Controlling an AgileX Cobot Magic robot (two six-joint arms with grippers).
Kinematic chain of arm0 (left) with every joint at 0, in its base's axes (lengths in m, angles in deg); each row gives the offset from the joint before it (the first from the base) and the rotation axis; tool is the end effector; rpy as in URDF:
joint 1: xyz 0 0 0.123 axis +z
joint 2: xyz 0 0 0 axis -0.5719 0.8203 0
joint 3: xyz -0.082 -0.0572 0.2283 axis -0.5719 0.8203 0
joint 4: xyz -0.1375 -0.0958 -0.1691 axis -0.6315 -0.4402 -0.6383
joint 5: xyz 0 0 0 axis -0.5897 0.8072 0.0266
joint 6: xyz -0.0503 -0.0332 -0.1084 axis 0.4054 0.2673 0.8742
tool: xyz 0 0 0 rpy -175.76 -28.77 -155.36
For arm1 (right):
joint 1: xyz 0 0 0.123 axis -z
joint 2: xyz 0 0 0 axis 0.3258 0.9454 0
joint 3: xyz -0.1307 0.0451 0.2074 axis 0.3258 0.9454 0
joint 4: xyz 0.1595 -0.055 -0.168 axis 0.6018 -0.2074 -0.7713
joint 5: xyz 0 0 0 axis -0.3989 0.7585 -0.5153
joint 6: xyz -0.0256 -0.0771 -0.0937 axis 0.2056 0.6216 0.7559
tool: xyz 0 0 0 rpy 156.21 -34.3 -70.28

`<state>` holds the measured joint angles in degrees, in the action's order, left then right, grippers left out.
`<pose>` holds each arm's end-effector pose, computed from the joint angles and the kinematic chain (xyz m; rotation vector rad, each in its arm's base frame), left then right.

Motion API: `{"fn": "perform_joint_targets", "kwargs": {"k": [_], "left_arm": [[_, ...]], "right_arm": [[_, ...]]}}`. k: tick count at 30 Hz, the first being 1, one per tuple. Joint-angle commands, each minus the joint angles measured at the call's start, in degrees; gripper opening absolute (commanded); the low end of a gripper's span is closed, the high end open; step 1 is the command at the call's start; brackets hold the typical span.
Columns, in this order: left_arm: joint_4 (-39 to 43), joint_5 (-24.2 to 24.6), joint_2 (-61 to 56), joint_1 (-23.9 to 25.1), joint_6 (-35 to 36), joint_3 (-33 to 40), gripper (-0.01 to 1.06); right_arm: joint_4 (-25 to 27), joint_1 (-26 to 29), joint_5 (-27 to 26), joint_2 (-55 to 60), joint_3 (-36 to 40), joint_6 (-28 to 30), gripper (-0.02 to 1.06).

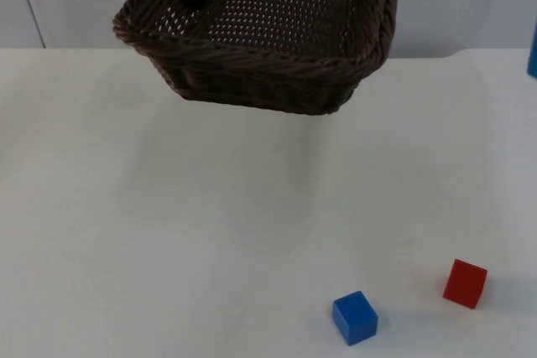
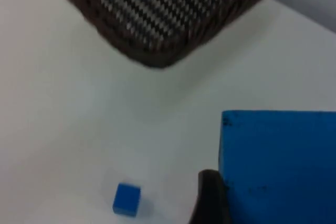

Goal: Pick up the basket with the left hand and place the largest block into the basket with the right hand.

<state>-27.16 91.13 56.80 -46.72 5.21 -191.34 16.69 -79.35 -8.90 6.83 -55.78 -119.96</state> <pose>0.3863 -0.1389 0.2253 0.2641 2.8186 -0.7397 0.1505 0.1565 0.2901 -0.7368 2.0692 0.1745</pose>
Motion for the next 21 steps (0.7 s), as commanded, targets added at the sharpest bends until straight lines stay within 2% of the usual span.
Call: {"fn": "perform_joint_targets", "kwargs": {"k": [1, 4, 8, 9, 12, 14, 16, 21], "left_arm": [[-1.39, 0.13, -0.47, -0.08, -0.07, -0.18, 0.00], [-1.39, 0.13, -0.47, -0.08, -0.07, -0.18, 0.00], [-1.39, 0.13, -0.47, -0.08, -0.07, -0.18, 0.00], [-1.39, 0.13, -0.47, -0.08, -0.07, -0.18, 0.00], [-1.39, 0.13, -0.47, -0.08, -0.07, -0.18, 0.00], [-1.39, 0.13, -0.47, -0.08, -0.07, -0.18, 0.00], [-1.39, 0.13, -0.47, -0.08, -0.07, -0.18, 0.00], [-1.39, 0.13, -0.47, -0.08, -0.07, -0.18, 0.00]], "right_arm": [[-1.33, -0.02, -1.07, 1.77, -2.58, 0.76, 0.00], [-1.74, -0.02, -1.07, 5.49, -5.73, 2.42, 0.00], [-1.91, 5.11, -1.24, 13.67, -13.89, 3.43, 0.00], [-1.91, 5.11, -1.24, 13.67, -13.89, 3.43, 0.00], [-0.83, 10.29, -4.59, 18.24, -17.90, 4.67, 0.00], [0.45, 11.98, -5.82, 19.33, -18.97, 5.76, 0.00], [4.95, 15.67, -9.13, 22.80, -21.33, 9.41, 0.00], [11.26, 19.90, -13.02, 28.12, -24.81, 15.82, 0.00]]}}
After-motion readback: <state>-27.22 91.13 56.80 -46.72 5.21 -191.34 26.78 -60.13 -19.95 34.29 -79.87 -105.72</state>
